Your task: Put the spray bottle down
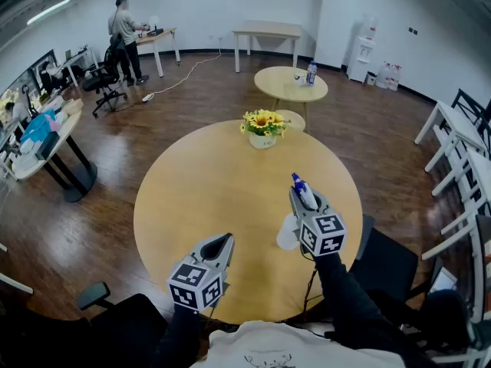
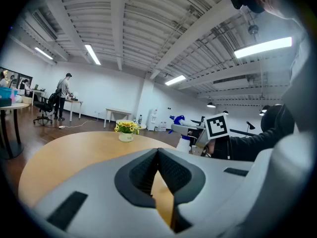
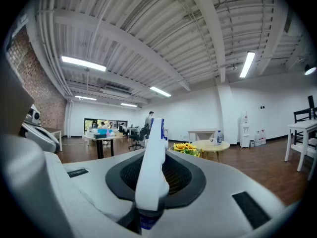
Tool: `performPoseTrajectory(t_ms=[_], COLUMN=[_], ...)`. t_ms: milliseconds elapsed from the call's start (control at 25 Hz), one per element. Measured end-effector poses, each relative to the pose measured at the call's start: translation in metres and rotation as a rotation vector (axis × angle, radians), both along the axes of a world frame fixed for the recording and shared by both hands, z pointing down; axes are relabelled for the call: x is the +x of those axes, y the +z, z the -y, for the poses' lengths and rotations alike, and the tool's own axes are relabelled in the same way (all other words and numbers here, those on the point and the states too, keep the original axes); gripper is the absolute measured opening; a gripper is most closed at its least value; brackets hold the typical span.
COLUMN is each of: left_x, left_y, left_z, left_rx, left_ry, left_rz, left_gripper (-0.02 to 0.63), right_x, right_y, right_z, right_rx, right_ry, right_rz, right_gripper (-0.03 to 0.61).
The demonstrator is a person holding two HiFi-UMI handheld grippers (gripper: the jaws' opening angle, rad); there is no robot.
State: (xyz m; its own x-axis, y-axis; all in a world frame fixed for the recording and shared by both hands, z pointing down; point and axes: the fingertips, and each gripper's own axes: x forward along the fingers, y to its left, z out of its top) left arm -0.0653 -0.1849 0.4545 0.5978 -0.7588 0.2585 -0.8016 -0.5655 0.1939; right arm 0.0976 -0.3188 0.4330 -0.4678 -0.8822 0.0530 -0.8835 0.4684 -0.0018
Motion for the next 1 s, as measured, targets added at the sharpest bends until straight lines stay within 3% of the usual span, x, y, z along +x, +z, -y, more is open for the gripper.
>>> performPoseTrajectory(t_ms=[360, 1000], left_x=[-0.016, -0.024], left_y=[0.009, 0.017], left_z=[-0.003, -0.001], left_rx=[-0.024, -0.045], left_ry=[-0.016, -0.034], left_rz=[-0.004, -0.007], left_gripper=[-0.012, -0.012], right_x=[-0.023, -0.021], right_y=[0.01, 0.028], right_z=[0.044, 0.04], right_rx=[0.039, 0.092], right_ry=[0.007, 0.029], right_rz=[-0.05, -0.031], right_gripper=[0.046, 0.044])
